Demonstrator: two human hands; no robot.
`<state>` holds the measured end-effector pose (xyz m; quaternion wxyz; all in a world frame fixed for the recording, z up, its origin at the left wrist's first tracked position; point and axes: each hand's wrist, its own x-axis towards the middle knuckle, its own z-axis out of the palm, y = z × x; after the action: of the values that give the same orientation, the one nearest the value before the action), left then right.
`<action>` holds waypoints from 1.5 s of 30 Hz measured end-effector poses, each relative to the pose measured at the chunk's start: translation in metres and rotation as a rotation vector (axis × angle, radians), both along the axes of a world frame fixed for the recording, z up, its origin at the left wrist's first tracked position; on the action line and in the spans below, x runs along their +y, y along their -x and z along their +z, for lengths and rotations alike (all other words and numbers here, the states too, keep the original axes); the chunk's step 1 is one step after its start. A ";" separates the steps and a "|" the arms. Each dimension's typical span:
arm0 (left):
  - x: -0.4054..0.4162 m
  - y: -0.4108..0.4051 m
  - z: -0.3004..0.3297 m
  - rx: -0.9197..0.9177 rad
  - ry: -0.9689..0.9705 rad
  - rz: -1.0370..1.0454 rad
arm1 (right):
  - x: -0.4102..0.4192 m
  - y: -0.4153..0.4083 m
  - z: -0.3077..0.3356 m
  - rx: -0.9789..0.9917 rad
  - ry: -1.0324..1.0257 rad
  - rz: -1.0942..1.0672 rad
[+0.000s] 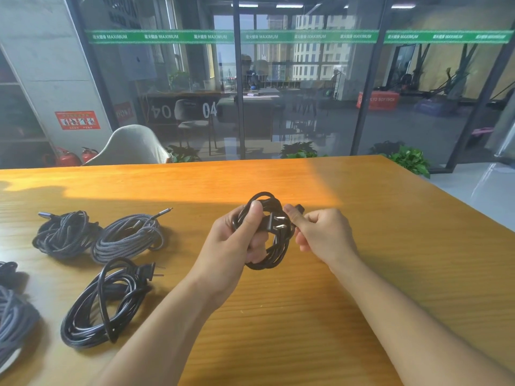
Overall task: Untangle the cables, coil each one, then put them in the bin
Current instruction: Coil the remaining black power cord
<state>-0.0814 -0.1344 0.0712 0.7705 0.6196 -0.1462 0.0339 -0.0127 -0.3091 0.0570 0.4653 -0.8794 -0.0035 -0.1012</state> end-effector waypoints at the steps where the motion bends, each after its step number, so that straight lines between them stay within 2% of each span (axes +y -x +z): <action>1: -0.002 0.001 0.000 0.002 -0.004 -0.003 | 0.002 0.001 0.000 -0.022 0.025 -0.010; 8: -0.005 0.002 0.001 0.010 -0.023 -0.013 | 0.006 -0.002 -0.003 -0.103 0.107 -0.013; 11: -0.005 0.002 0.001 0.000 -0.035 -0.024 | 0.006 -0.004 -0.006 -0.119 0.022 0.020; 14: -0.006 0.001 0.001 -0.001 -0.052 -0.027 | 0.009 -0.006 -0.010 -0.121 -0.187 0.210; 16: -0.003 0.001 0.001 0.014 -0.043 -0.016 | 0.011 -0.004 -0.009 -0.012 -0.347 0.401; 18: 0.000 0.001 0.002 0.022 -0.049 0.002 | 0.010 -0.004 -0.007 0.145 -0.417 0.549; 22: -0.002 0.004 0.007 0.058 -0.068 0.029 | 0.003 -0.005 -0.002 0.383 -0.541 0.699; 26: 0.005 0.001 0.014 0.115 -0.132 0.277 | 0.004 0.000 0.004 0.485 -0.601 0.743; 31: 0.010 0.000 0.010 -0.009 -0.395 0.592 | 0.004 0.008 0.013 0.492 -0.535 0.786; 34: 0.009 -0.003 0.007 0.007 -0.400 0.594 | 0.000 0.010 0.015 0.490 -0.505 0.776; 40: 0.002 0.000 0.003 0.090 -0.212 0.366 | -0.006 0.014 0.020 0.495 -0.499 0.806; 45: 0.001 -0.006 0.000 0.048 -0.180 0.473 | 0.000 0.018 0.022 0.426 -0.561 0.745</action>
<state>-0.0756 -0.1335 0.0716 0.6861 0.7032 0.0185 0.1853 -0.0309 -0.3087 0.0792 0.6783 -0.6607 -0.1947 0.2558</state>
